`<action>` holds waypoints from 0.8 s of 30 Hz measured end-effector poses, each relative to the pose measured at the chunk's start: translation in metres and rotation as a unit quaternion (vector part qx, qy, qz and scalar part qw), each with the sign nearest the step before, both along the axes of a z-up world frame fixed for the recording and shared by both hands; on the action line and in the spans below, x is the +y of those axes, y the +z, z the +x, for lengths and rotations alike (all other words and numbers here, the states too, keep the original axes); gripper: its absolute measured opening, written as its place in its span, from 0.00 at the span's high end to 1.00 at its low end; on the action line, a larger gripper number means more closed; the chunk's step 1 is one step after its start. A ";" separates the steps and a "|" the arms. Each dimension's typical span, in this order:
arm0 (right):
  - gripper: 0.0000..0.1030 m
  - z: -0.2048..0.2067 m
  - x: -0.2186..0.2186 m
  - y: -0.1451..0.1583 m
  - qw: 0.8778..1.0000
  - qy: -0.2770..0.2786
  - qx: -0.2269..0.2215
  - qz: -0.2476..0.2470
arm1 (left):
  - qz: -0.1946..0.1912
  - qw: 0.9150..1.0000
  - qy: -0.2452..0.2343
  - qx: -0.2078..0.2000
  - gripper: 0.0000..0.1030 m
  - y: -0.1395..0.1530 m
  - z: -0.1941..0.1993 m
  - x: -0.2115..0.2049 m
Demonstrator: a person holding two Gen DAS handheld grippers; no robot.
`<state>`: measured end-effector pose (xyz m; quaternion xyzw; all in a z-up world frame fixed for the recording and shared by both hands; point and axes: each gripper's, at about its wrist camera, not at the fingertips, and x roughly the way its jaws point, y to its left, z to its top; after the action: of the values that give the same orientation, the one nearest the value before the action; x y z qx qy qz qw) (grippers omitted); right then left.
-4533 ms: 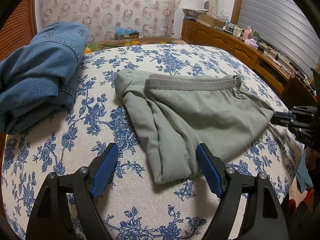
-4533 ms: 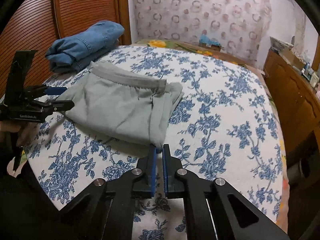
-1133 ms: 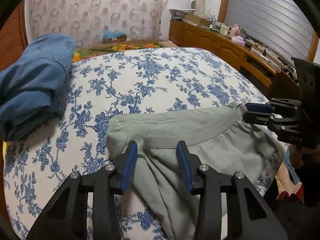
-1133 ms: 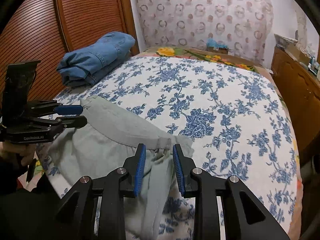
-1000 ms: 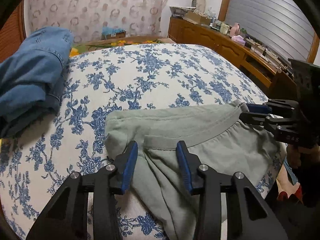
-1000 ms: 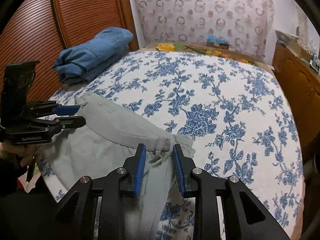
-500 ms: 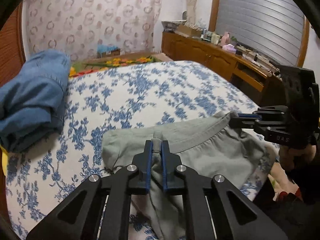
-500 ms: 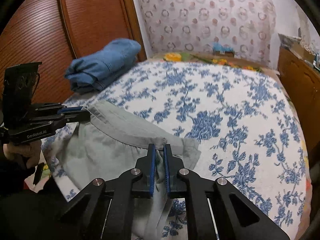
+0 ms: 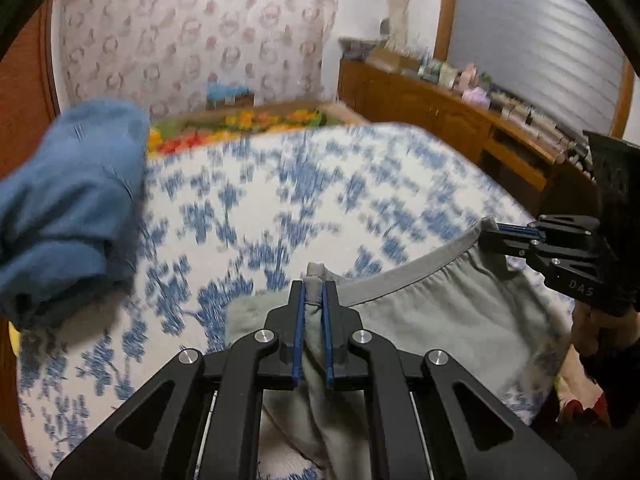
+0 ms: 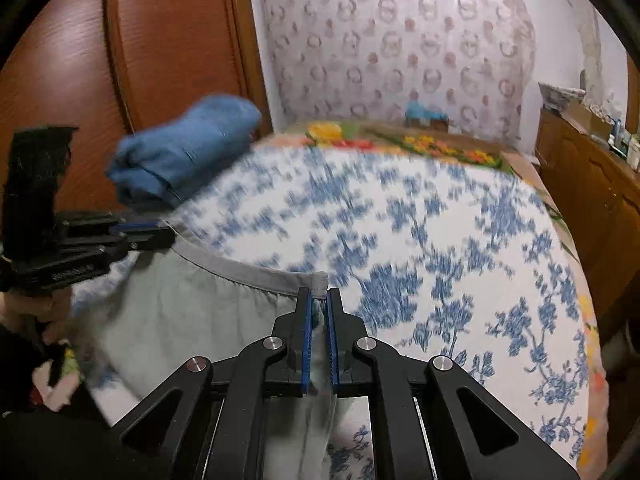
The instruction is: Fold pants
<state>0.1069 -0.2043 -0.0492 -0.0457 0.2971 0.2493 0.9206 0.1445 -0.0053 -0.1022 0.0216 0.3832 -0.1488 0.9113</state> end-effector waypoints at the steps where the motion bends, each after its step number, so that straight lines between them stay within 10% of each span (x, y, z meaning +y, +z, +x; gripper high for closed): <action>1: 0.93 0.005 0.003 -0.006 1.000 -0.003 0.011 -0.007 | 0.008 1.000 0.003 0.010 0.90 -0.008 0.003 -0.001; 6: 0.93 0.011 0.006 -0.017 1.000 -0.005 0.029 -0.011 | 0.003 1.000 0.008 0.023 0.86 -0.018 0.003 0.002; 17: 0.76 0.003 -0.005 -0.003 1.000 -0.018 0.023 -0.001 | 0.001 1.000 0.013 0.024 0.39 -0.013 -0.010 0.006; 24: 0.61 -0.008 -0.012 -0.004 0.999 -0.016 0.036 0.005 | 0.002 0.999 0.020 0.031 0.35 -0.018 -0.013 0.011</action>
<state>0.0984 -0.2162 -0.0533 -0.0274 0.3301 0.2372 0.9133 0.1313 0.0057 -0.1204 0.0112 0.4116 -0.1304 0.9019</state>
